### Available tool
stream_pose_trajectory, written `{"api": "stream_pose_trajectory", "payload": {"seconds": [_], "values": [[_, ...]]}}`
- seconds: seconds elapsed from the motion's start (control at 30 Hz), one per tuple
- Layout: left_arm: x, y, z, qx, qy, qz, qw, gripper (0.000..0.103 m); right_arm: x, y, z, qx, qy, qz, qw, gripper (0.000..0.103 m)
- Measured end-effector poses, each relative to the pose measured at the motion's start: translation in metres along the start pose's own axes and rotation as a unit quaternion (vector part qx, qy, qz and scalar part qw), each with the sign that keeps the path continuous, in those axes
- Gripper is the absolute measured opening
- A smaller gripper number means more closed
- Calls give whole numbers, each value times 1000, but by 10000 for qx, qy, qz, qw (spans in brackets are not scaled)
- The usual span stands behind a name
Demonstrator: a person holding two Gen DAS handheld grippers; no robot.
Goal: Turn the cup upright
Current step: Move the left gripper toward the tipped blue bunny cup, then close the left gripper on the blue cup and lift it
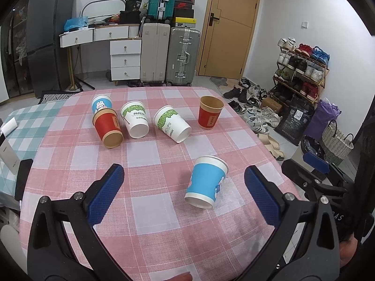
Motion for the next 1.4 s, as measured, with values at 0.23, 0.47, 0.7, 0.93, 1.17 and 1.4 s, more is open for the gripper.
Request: {"api": "stream_pose_trajectory", "payload": {"seconds": [0.23,0.47,0.7,0.93,1.17,1.4], "values": [[0,0,0,-8,12,-7,10000,103,0,0,1,-8,1,18,10000,102],[-2,-1,3,-18,56,-39,10000,103,1,0,3,-65,35,54,10000,102],[-2,-1,4,0,58,-55,10000,103,1,1,3,-72,38,50,10000,102],[-32,8,10,-197,40,-440,9988,103,0,6,11,-129,108,18,9999,102],[-111,15,21,-532,365,-1493,9867,103,-10,19,38,-369,291,-153,9988,102],[-194,14,36,-709,585,-2607,9610,102,-21,28,60,-568,315,-243,9976,102]]}}
Point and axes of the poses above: each gripper's, at about its wrist camera, not at the fingertips, and x roughly against the way its jaws point, z to its right, y to its underside, the point moved 1 cm from there along -x, roughly the way its jaws point, and after that the axes turned 1 degree about y, right-handed, at the moved point
